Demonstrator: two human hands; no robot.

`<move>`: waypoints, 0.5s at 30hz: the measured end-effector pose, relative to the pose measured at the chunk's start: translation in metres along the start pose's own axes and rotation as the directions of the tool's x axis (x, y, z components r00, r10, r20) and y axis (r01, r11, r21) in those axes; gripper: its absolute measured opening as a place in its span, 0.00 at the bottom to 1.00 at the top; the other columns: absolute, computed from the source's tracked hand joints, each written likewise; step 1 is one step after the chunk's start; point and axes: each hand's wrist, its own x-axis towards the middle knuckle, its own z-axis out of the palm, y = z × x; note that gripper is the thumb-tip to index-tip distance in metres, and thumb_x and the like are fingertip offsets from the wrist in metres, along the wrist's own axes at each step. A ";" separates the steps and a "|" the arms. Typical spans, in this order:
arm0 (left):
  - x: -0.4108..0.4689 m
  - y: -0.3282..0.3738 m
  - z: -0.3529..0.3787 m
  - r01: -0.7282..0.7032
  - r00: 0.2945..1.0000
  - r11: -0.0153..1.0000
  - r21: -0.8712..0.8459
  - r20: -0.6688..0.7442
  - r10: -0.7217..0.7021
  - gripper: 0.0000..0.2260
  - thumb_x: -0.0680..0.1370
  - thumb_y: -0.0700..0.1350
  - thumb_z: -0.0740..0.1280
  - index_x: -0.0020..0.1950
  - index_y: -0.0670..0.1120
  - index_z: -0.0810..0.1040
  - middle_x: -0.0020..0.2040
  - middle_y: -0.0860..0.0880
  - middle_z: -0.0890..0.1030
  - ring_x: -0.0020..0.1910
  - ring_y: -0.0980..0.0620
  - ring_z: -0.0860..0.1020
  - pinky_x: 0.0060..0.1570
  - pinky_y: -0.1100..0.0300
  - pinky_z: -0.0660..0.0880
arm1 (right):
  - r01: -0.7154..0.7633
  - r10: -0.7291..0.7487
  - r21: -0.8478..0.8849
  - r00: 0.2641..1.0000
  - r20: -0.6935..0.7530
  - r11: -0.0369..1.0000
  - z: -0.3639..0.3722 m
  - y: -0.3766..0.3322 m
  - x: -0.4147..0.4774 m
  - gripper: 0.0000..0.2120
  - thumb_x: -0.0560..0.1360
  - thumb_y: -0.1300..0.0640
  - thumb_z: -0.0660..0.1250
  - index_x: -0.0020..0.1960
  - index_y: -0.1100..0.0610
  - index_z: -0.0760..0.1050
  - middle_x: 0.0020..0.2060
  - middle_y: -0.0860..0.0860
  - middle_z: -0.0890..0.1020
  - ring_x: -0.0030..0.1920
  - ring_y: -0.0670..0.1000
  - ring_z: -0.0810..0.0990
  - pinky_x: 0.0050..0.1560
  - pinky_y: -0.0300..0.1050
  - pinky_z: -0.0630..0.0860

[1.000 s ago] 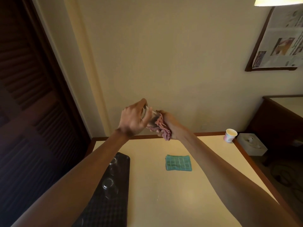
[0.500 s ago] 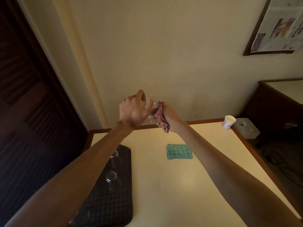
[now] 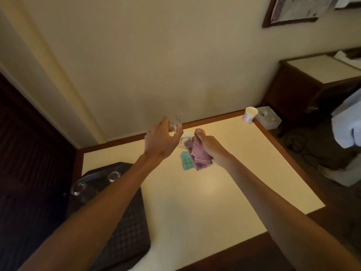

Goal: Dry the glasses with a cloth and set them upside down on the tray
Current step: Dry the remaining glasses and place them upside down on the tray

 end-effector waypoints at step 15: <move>-0.069 0.022 0.161 0.267 0.831 0.931 0.250 0.430 -0.354 0.27 0.77 0.64 0.68 0.71 0.51 0.72 0.62 0.42 0.79 0.61 0.40 0.78 0.57 0.50 0.76 | -0.194 0.185 0.098 0.978 0.092 0.976 -0.095 0.129 0.066 0.25 0.82 0.38 0.55 0.54 0.59 0.78 0.54 0.59 0.82 0.55 0.58 0.81 0.63 0.52 0.75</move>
